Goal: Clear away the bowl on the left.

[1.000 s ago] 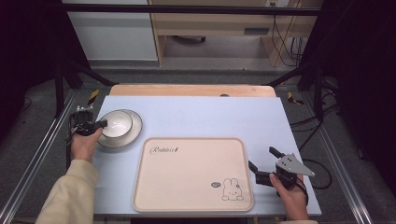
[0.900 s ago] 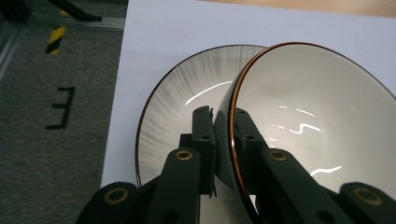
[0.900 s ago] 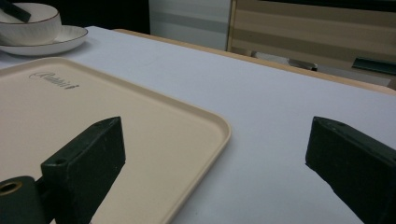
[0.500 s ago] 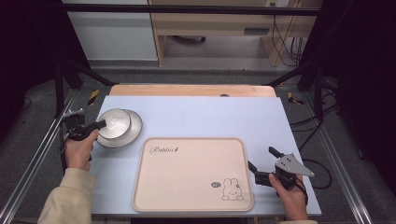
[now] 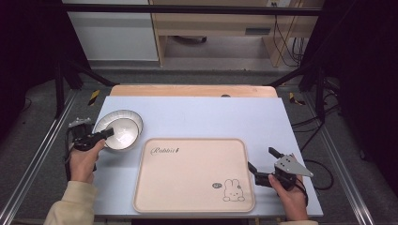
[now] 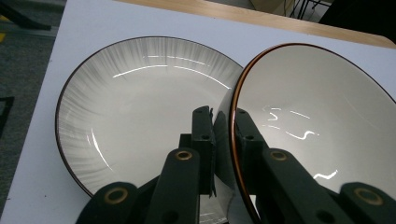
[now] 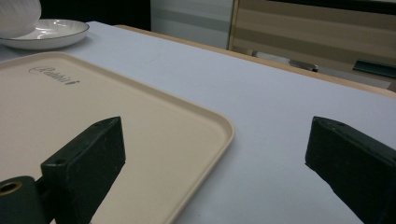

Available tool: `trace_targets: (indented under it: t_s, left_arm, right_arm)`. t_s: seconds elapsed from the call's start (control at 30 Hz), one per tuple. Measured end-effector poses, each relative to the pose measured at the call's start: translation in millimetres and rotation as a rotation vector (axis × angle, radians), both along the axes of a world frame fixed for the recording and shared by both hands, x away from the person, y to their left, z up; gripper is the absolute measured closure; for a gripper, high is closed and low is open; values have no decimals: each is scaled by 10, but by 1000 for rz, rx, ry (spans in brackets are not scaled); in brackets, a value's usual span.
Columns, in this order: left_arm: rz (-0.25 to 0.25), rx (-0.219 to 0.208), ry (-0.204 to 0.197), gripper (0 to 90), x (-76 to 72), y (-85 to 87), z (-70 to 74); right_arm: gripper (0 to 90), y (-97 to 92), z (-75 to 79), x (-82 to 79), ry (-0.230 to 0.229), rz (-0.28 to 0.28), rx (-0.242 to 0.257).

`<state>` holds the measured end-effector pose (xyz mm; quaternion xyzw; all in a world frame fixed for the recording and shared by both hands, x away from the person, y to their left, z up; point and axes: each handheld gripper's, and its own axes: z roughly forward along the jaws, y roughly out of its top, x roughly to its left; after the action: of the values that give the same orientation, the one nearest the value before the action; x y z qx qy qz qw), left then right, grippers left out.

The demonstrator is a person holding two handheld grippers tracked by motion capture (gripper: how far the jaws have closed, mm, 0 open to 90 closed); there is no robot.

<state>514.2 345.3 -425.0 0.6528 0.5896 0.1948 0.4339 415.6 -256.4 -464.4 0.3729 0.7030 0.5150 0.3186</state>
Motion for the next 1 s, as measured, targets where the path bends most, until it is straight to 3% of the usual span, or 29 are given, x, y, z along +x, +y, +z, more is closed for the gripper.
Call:
trace_targets:
  t_s: [0.23,1.0]
  left_arm:
    - [-19,-19,6,815,-36,-56,-22]
    - [-83,-6,-5,815,-91,-263,16]
  right_arm:
    - [52,-10,-1,-2,0,-4,-2]
    - [52,-11,2,1,-3,-1,-4]
